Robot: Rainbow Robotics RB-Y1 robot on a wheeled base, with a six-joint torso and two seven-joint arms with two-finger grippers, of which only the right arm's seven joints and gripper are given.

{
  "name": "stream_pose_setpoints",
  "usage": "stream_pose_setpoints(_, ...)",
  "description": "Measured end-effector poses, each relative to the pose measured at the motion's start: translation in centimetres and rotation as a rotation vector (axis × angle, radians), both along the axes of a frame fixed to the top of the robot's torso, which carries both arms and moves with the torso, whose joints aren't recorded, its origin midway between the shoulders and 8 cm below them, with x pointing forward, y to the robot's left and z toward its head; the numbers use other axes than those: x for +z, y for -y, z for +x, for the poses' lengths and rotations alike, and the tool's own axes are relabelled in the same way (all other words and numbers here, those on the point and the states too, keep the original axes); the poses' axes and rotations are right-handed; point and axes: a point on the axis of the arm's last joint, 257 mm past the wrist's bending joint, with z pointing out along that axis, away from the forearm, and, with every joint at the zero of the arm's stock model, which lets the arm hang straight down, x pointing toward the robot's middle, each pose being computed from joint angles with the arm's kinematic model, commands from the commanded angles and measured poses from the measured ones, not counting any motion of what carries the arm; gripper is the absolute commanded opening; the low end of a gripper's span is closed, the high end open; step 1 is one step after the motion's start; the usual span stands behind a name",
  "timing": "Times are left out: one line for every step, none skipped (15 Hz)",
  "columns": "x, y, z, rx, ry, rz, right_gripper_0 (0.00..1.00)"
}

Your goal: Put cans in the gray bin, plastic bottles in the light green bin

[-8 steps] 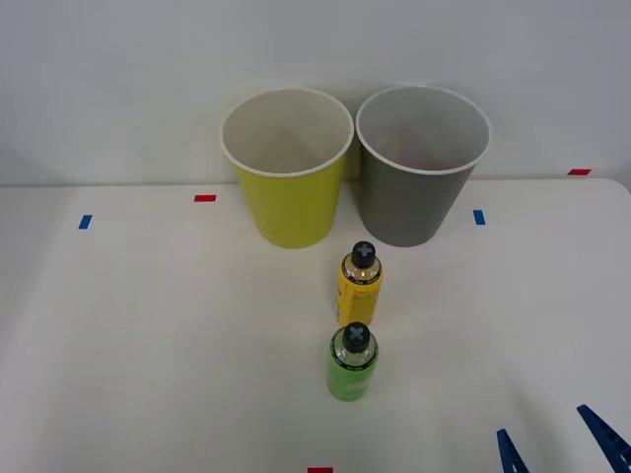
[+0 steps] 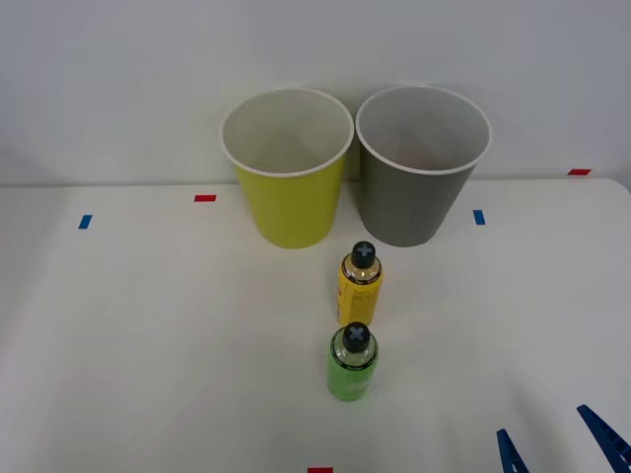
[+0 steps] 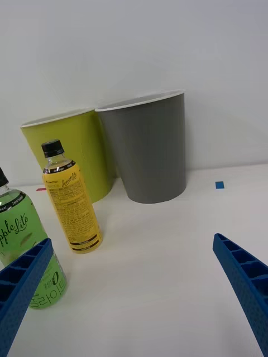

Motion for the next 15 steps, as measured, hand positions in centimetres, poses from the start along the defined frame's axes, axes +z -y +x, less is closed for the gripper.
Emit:
stream_pose_setpoints(0.00,0.00,0.00,0.000,0.000,0.000,1.00)
stream_pose_setpoints(0.00,0.00,0.00,0.000,0.000,0.000,1.00)
stream_pose_setpoints(0.00,0.00,0.00,0.000,0.000,0.000,1.00)
stream_pose_setpoints(0.00,0.00,0.00,0.000,0.000,0.000,1.00)
stream_pose_setpoints(0.00,0.00,0.00,0.000,0.000,0.000,1.00)
stream_pose_setpoints(0.00,0.00,0.00,0.000,0.000,0.000,1.00)
stream_pose_setpoints(0.00,0.00,0.00,0.000,0.000,0.000,1.00)
stream_pose_setpoints(0.00,0.00,0.00,0.000,0.000,0.000,1.00)
stream_pose_setpoints(0.00,0.00,0.00,0.000,0.000,0.000,1.00)
stream_pose_setpoints(0.00,0.00,0.00,0.000,0.000,0.000,1.00)
stream_pose_setpoints(0.00,0.00,0.00,0.000,0.000,0.000,1.00)
stream_pose_setpoints(0.00,0.00,0.00,0.000,0.000,0.000,1.00)
stream_pose_setpoints(0.00,0.00,0.00,0.000,0.000,0.000,1.00)
stream_pose_setpoints(0.00,0.00,0.00,0.000,0.000,0.000,1.00)
stream_pose_setpoints(0.00,0.00,0.00,0.000,0.000,0.000,1.00)
